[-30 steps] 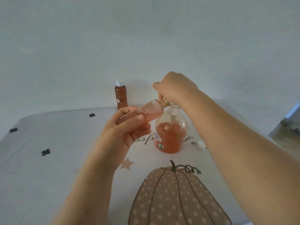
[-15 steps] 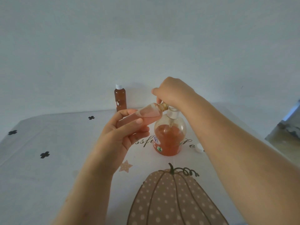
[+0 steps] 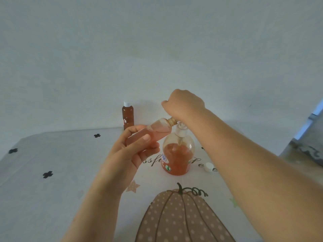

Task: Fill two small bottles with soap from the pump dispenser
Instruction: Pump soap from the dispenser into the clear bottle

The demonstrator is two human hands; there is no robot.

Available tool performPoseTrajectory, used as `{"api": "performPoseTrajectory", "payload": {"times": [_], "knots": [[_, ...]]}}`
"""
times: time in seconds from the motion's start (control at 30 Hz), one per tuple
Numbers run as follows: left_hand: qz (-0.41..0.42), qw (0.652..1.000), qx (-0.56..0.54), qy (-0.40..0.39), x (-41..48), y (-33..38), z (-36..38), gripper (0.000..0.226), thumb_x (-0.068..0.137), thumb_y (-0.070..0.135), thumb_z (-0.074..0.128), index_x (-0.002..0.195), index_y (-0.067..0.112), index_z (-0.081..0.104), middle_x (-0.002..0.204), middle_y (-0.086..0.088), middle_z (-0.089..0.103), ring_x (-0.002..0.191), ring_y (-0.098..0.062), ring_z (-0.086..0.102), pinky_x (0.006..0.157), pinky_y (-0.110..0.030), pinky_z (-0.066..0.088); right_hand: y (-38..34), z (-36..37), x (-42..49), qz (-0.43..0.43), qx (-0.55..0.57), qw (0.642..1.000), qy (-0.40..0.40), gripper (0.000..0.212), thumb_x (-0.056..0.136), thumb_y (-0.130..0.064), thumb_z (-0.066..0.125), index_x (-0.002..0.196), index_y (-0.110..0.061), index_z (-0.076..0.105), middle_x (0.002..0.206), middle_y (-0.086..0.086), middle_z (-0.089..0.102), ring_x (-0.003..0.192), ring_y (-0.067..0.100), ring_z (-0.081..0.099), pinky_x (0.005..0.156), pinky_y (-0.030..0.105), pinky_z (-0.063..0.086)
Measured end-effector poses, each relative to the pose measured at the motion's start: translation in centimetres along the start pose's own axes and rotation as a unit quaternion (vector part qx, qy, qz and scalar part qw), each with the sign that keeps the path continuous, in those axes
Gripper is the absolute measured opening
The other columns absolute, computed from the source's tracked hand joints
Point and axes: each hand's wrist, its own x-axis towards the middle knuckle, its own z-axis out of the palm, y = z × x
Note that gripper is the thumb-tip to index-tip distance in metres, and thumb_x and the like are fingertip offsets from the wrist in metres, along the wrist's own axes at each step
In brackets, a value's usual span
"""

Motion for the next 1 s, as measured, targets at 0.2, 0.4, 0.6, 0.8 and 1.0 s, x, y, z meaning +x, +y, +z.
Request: {"api": "performPoseTrajectory", "payload": {"times": [0.2,0.4,0.6,0.8,1.0], "knots": [[-0.007,1.0,0.014,-0.003,0.1,0.0,-0.1,0.031,0.077,0.008,0.066,0.107,0.005,0.058,0.103,-0.018,0.07,0.076,-0.027,0.069,0.07,-0.031,0.058,0.3,0.4,0.2,0.021,0.06,0.997,-0.041,0.029,0.093,-0.026,0.049,0.093,-0.015,0.075,0.076,-0.001,0.068,0.059,0.019,0.057,0.054,0.026,0.035],[-0.014,0.999,0.037,-0.006,0.4,-0.2,-0.7,0.034,0.078,0.007,0.065,0.11,0.005,0.055,0.101,-0.02,0.07,0.076,-0.027,0.067,0.073,-0.031,0.058,0.7,1.7,1.0,0.025,0.06,0.997,-0.04,0.026,0.092,-0.024,0.051,0.095,-0.017,0.075,0.084,0.001,0.071,0.074,0.023,0.063,0.054,0.027,0.034],[-0.011,0.999,0.041,-0.003,0.5,-0.3,-0.8,0.028,0.077,0.006,0.065,0.105,0.008,0.059,0.093,-0.012,0.071,0.074,-0.026,0.068,0.071,-0.032,0.058,0.9,2.1,1.2,0.021,0.066,0.997,-0.03,0.024,0.092,-0.024,0.053,0.096,-0.015,0.075,0.087,0.003,0.071,0.081,0.026,0.065,0.054,0.027,0.034],[-0.007,0.999,0.038,0.0,0.3,-0.3,-0.7,0.027,0.077,0.006,0.065,0.103,0.009,0.058,0.092,-0.012,0.07,0.072,-0.026,0.068,0.071,-0.032,0.058,0.8,1.8,0.6,0.023,0.07,0.997,-0.028,0.024,0.092,-0.025,0.052,0.096,-0.015,0.074,0.088,0.003,0.071,0.082,0.027,0.065,0.054,0.027,0.034],[-0.001,1.0,0.017,-0.009,0.2,-0.2,-0.5,0.026,0.077,0.006,0.065,0.103,0.008,0.058,0.097,-0.014,0.07,0.076,-0.027,0.068,0.072,-0.032,0.058,0.6,0.9,0.1,0.014,0.072,0.997,0.0,0.026,0.093,-0.026,0.05,0.095,-0.013,0.072,0.089,0.004,0.071,0.076,0.026,0.064,0.057,0.027,0.037]]}}
